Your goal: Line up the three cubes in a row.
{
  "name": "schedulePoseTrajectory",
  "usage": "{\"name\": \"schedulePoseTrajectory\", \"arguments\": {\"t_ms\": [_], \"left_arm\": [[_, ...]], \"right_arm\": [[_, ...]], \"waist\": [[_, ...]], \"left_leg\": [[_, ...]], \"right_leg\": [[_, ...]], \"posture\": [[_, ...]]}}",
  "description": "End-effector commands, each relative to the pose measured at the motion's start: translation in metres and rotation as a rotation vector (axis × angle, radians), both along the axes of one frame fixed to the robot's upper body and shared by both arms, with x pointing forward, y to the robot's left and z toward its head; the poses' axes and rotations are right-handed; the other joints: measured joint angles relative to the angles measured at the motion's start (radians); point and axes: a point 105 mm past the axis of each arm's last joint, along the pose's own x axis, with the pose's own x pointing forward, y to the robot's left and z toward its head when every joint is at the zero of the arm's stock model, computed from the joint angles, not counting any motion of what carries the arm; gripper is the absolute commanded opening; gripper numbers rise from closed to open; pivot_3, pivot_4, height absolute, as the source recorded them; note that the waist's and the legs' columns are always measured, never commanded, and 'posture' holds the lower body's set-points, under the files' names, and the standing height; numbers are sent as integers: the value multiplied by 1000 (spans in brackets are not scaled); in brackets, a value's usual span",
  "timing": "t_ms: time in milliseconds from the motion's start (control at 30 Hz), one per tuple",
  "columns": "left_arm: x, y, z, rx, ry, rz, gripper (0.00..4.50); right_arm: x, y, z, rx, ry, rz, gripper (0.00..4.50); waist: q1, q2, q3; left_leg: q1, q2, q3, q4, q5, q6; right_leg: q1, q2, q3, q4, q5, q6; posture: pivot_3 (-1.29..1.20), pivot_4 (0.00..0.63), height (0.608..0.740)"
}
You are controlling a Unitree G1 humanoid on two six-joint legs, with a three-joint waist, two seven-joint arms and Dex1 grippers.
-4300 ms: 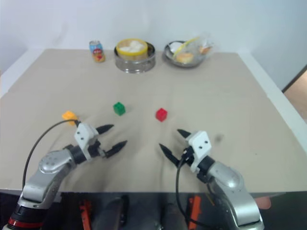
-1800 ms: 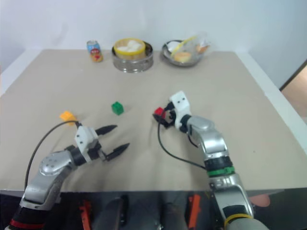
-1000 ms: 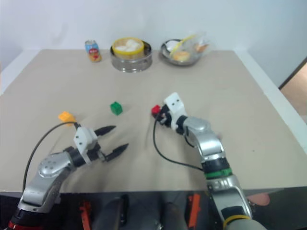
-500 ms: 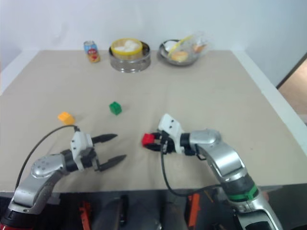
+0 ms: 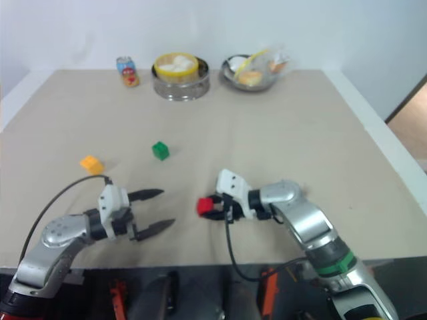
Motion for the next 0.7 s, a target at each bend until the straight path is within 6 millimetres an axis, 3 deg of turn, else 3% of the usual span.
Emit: {"name": "schedulePoseTrajectory", "arguments": {"t_ms": [33,133,433,700], "left_arm": [[-4,-4,10,-2,-49,-12,4500],[-3,-4,10,-4,-49,-9,4500],[-1,-4,10,-5,-53,0,4500],[-5,-5,11,-9,-49,-28,4500]], "right_arm": [[-1,5,16,26,-39,32,1242],[-2,9,23,52,-33,36,1242],[2,-2,9,-40,-40,-1,1242],[5,-6,10,-41,-37,-47,1242]], "waist": [[0,0,0],[0,0,0],[0,0,0],[0,0,0]], "left_leg": [[0,0,0,0,0,0],[0,0,0,0,0,0],[0,0,0,0,0,0],[0,0,0,0,0,0]], "right_leg": [[0,0,0,0,0,0],[0,0,0,0,0,0],[0,0,0,0,0,0],[0,0,0,0,0,0]], "posture": [[0,150,740],[0,150,740],[0,150,740],[0,150,740]]}}
